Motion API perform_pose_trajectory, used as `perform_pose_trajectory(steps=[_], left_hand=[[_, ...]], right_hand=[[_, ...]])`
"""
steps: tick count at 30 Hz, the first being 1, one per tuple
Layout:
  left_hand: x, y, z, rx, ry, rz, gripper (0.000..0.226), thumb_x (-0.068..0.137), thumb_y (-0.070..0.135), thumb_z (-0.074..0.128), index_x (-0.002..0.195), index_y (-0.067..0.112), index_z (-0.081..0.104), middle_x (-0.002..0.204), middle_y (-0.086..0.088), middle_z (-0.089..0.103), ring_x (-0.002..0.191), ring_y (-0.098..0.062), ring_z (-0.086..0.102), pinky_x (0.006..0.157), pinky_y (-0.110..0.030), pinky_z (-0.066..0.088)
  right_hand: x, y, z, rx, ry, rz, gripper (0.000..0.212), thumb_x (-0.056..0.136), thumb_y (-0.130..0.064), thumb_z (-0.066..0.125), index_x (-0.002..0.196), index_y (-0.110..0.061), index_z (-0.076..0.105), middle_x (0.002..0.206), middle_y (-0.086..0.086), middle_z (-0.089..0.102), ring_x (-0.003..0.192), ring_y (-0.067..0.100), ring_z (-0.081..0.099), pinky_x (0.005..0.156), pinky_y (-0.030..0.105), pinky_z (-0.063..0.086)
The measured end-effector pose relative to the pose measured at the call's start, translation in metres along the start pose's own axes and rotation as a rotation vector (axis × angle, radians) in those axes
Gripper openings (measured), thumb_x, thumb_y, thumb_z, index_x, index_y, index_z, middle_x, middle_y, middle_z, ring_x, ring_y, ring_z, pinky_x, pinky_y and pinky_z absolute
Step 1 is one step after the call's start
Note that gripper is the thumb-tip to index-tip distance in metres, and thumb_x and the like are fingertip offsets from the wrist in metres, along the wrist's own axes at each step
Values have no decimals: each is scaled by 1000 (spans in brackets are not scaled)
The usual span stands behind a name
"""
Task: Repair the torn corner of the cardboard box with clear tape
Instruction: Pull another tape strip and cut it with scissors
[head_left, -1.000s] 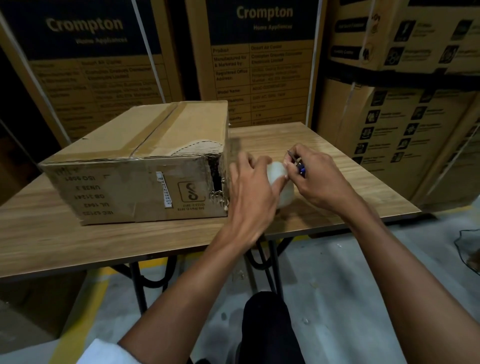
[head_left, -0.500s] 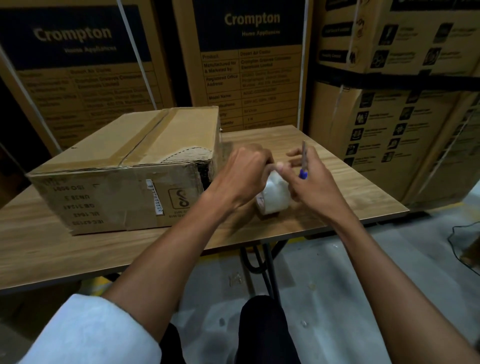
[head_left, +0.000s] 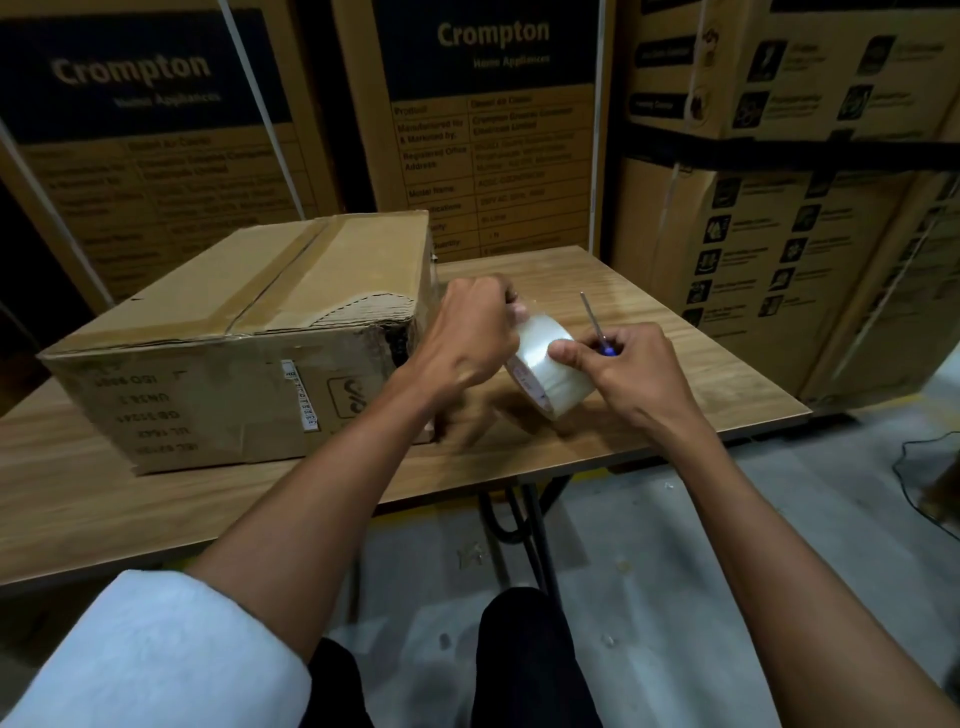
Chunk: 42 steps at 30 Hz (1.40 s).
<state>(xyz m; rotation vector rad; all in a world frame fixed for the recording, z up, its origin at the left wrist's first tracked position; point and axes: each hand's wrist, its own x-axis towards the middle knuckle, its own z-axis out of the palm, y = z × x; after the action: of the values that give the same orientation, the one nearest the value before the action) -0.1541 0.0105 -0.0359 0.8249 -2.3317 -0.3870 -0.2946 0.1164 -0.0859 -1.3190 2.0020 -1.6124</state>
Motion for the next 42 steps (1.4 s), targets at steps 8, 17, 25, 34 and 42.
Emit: perform_pose_trajectory(steps=[8, 17, 25, 34, 42], left_hand=[[6, 5, -8, -181, -123, -195, 29, 97, 38, 68, 88, 11, 72, 90, -7, 77, 89, -23, 74, 88, -45, 60], [18, 19, -14, 3, -137, -28, 23, 93, 28, 76, 79, 21, 59, 82, 5, 66, 80, -11, 63, 64, -28, 49], [22, 24, -22, -163, -34, -11, 9, 101, 3, 61, 93, 4, 58, 78, -12, 74, 66, -19, 77, 62, -41, 66], [43, 32, -49, -190, -149, 40, 13, 99, 4, 65, 90, 7, 56, 82, -13, 72, 63, -17, 77, 53, -25, 61], [54, 32, -56, -252, -233, 8, 9, 98, 6, 66, 95, 5, 57, 88, -15, 72, 69, -22, 79, 59, -33, 65]], right_hand=[[4, -7, -1, -106, -25, -17, 30, 84, -47, 77, 92, -18, 79, 80, -8, 72, 72, 3, 66, 55, 18, 43], [-16, 4, -2, 116, -135, -67, 27, 86, -41, 77, 87, -14, 76, 80, 2, 77, 72, 12, 72, 66, 32, 56], [-7, 1, -2, -15, 22, -70, 33, 82, -47, 80, 75, -15, 74, 72, -1, 72, 67, 12, 67, 55, 31, 51], [-14, -3, 0, 214, -168, 80, 38, 86, -46, 75, 86, -9, 79, 74, 1, 78, 63, 7, 72, 52, 21, 51], [-12, -1, 0, 89, -112, 77, 80, 71, -73, 70, 90, 4, 74, 91, 27, 72, 85, 45, 69, 65, 41, 49]])
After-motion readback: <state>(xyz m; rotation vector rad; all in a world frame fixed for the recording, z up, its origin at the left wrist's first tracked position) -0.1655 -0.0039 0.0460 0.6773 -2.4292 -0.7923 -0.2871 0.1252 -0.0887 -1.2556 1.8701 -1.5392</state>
